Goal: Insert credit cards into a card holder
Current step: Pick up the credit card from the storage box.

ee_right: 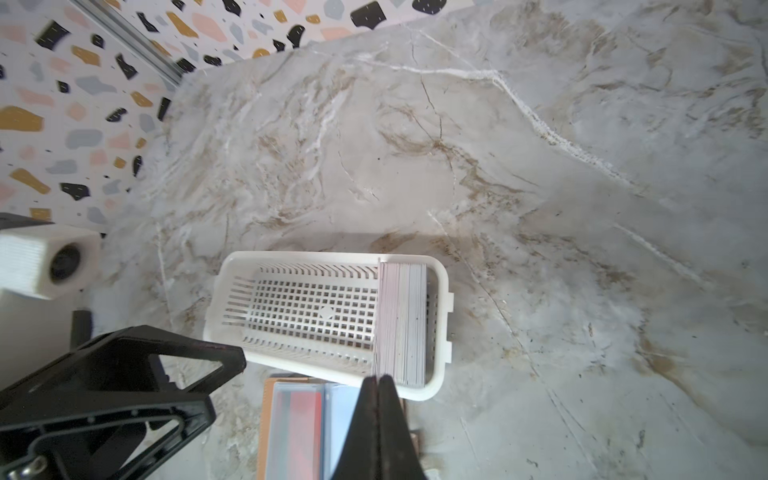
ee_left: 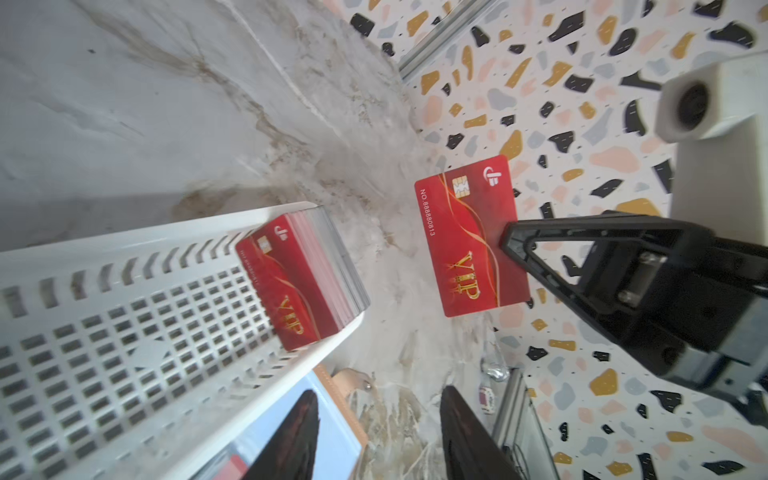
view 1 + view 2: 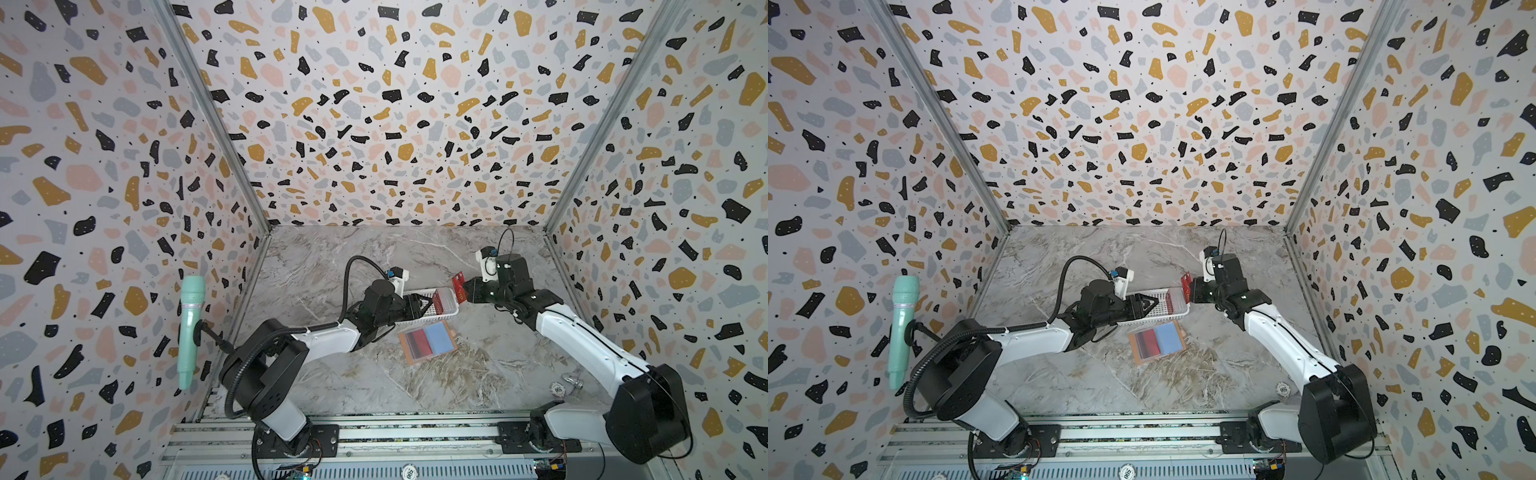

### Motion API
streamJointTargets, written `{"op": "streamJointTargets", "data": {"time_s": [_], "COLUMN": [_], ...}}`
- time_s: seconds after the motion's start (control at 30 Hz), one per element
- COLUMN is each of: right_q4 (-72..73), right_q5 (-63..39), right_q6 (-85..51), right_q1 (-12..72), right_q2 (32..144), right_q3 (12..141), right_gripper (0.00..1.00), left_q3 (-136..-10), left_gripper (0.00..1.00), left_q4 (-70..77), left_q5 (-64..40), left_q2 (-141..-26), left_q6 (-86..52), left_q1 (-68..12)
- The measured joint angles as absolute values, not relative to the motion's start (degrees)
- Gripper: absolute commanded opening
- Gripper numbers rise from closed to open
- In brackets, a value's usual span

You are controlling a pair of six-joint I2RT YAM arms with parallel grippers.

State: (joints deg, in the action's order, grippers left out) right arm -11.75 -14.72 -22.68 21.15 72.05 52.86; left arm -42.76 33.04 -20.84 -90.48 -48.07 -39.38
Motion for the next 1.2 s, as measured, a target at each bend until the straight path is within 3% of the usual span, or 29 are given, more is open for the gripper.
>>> {"op": "streamJointTargets", "data": {"time_s": [0.53,1.2], "right_q4": [-4.25,5.78], "right_q5": [-38.35,-49.54], "right_q6": [-29.21,-38.11], "right_q1": [17.10,16.99], "right_q2": [57.06,56.51], "right_q3": [45.01,41.58], "right_gripper": [0.01,0.02], "left_q3": [-33.26,-33.47], "left_gripper": [0.45,0.36], "left_q4": [59.79,68.10], "left_q5": [-26.68,-27.33], "left_q2": [-86.24,-87.24], "left_q6": [-62.43,-65.95], "left_q1": [-41.52,-43.59]}}
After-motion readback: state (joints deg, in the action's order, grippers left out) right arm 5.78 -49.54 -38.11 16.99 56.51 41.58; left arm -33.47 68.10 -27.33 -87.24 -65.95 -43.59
